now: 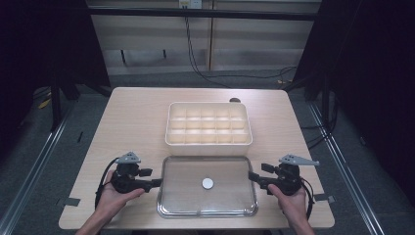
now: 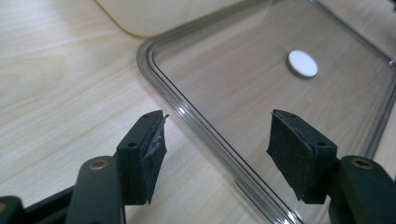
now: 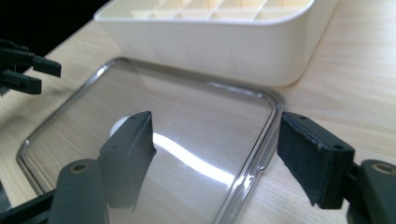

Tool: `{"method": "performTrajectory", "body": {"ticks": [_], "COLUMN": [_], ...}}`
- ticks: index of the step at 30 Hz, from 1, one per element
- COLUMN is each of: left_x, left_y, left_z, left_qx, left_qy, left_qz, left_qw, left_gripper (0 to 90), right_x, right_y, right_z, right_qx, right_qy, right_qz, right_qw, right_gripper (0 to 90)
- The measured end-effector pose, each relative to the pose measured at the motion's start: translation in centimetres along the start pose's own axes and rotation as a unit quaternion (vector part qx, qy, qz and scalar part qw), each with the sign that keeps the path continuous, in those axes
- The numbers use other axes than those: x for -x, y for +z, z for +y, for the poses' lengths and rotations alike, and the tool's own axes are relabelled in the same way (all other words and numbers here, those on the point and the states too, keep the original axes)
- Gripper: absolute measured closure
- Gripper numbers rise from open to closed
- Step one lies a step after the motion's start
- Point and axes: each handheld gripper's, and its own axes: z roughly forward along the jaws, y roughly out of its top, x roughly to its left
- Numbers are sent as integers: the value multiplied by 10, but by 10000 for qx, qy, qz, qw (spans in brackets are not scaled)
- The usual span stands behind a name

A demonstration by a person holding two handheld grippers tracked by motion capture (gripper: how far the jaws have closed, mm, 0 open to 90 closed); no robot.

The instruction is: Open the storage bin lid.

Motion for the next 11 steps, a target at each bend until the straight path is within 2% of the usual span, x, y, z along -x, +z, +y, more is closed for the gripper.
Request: {"method": "performTrajectory", "body": {"ticks": [1, 2, 4, 7, 9, 11], "left_x": [0, -1, -1, -2, -1, -3], "left_y": [0, -8, -11, -18, -20, -21], "left_z": [0, -2, -3, -10, -14, -16], "left_qx": [0, 112, 159, 243, 229, 234], "left_qy": [0, -9, -30, -6, 49, 48], "left_qz": [0, 83, 112, 223, 323, 287], "left_qw": [10000, 9999, 9998, 9995, 9992, 9993], "left_gripper": [365, 360, 354, 353, 331, 322], "right_x": [0, 0, -1, -1, 1, 4], "right_y": [0, -9, -13, -27, -34, -34], "right_z": [0, 1, 1, -4, -10, -13], "right_qx": [0, 118, 155, 355, 345, 288], "right_qy": [0, 1, 13, -52, -187, -172], "right_qz": [0, 6, -4, -68, -269, -316], "right_qw": [10000, 9999, 9999, 9993, 9989, 9989], "right_gripper": [258, 234, 233, 226, 214, 211]}}
